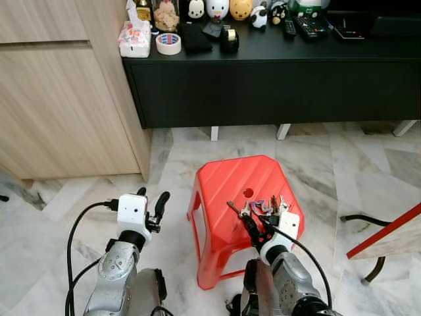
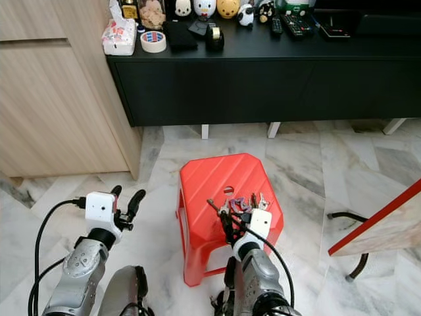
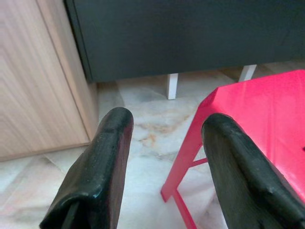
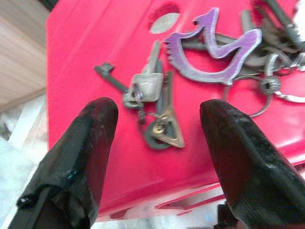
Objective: Hang keys on a hook
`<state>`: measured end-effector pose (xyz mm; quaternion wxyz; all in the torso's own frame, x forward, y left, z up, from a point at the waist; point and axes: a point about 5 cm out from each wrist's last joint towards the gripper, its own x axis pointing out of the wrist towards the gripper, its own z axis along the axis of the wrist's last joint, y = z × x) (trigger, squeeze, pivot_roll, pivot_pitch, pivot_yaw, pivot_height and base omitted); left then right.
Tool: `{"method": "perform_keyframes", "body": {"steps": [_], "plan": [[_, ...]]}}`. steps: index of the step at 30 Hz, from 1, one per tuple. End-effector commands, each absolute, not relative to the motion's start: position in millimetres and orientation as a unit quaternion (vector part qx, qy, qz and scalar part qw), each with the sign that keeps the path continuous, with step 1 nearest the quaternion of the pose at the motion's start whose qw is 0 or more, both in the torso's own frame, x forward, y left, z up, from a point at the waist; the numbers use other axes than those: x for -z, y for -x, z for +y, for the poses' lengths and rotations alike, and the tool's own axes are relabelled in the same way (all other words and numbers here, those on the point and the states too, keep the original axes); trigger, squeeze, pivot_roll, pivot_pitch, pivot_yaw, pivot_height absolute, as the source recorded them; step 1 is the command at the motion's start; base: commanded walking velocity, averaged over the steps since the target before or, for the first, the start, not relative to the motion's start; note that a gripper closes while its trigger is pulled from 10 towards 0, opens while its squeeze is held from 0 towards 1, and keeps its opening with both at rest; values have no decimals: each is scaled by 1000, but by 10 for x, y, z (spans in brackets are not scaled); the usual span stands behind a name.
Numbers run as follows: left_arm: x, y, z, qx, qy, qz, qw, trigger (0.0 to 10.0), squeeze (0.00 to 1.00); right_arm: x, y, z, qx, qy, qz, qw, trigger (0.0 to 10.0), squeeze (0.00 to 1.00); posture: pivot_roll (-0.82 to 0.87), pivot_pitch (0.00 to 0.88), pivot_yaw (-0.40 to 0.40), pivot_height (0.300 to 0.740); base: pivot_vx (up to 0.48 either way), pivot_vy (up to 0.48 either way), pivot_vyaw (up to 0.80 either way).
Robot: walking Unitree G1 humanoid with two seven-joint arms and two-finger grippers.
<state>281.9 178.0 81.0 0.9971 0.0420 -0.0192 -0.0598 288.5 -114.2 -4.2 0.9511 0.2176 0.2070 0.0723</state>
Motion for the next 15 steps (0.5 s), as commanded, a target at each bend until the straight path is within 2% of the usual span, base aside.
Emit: {"method": "perform_keyframes", "body": {"steps": [1,12,15], "plan": [[-756,-2801,1794,58,-36,-5,998,10000,0,73,-2852,-1161,-69,-217,211,950,10000,0,78,188,-80,579,0,0,0],[-730,-2792,1787,58,-32,0,998,10000,0,63,-2870,-1146,-80,-202,217,952,10000,0,76,188,-81,579,0,0,0],[-723,-2784,1785,57,-32,1,998,10000,0,62,-2874,-1153,-80,-197,218,952,10000,0,76,188,-82,579,251,0,0]]}}
